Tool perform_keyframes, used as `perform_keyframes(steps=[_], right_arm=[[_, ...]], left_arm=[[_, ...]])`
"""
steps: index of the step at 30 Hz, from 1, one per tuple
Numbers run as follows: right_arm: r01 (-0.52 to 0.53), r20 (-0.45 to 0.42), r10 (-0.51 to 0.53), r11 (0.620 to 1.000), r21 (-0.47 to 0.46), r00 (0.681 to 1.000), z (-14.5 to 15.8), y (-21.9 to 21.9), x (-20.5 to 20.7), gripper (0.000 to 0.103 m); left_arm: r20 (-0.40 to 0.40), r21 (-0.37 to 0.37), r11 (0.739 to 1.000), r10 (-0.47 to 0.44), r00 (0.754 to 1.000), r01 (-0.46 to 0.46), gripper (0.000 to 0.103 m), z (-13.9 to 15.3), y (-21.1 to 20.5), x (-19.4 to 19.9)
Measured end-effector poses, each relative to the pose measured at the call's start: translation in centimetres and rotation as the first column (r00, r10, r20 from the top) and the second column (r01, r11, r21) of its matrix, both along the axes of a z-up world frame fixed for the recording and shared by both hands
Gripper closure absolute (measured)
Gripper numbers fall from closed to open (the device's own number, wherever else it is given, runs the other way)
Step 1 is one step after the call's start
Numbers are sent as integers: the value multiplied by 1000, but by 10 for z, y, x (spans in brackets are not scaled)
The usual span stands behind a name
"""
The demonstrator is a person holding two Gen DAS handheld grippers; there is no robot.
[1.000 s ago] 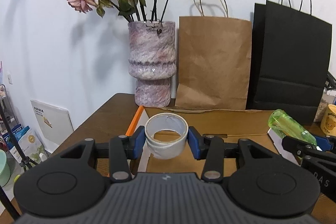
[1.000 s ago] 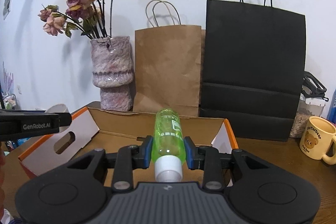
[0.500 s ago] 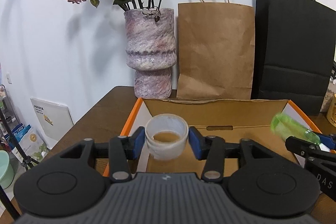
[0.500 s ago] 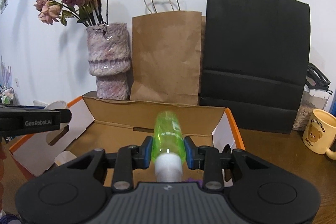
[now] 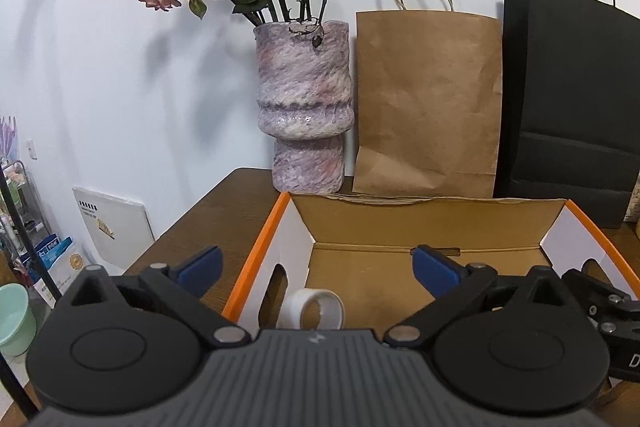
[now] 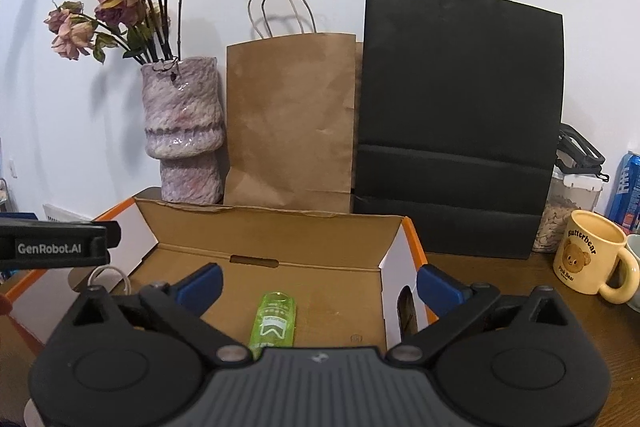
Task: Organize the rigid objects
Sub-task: 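Lower the tape roll and green bottle into the box and open both tools, then withdraw both tools from the box back toward the remaining objects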
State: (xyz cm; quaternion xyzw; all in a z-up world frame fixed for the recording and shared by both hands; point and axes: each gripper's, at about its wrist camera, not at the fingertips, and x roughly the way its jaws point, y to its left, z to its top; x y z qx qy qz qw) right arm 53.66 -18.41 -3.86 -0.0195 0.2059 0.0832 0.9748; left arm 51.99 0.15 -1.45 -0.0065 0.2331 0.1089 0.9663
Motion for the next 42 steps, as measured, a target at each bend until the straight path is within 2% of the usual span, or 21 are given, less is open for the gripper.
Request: perform_keyframes(steps=[16, 24, 42], right_arm=[[-1, 2, 1, 1000, 11, 1000, 5, -3, -10, 0], [-2, 29, 2, 1000, 15, 1000, 14, -6, -34, 0], [-38, 26, 38, 999, 17, 999, 19, 2, -112, 0]], left_arm=[[-3, 0, 1000, -21, 1000, 21, 0, 5, -1, -10], [5, -13, 1000, -28, 1000, 28, 0, 10, 2, -32], [8, -23, 999, -33, 999, 33, 0, 17, 15, -102]])
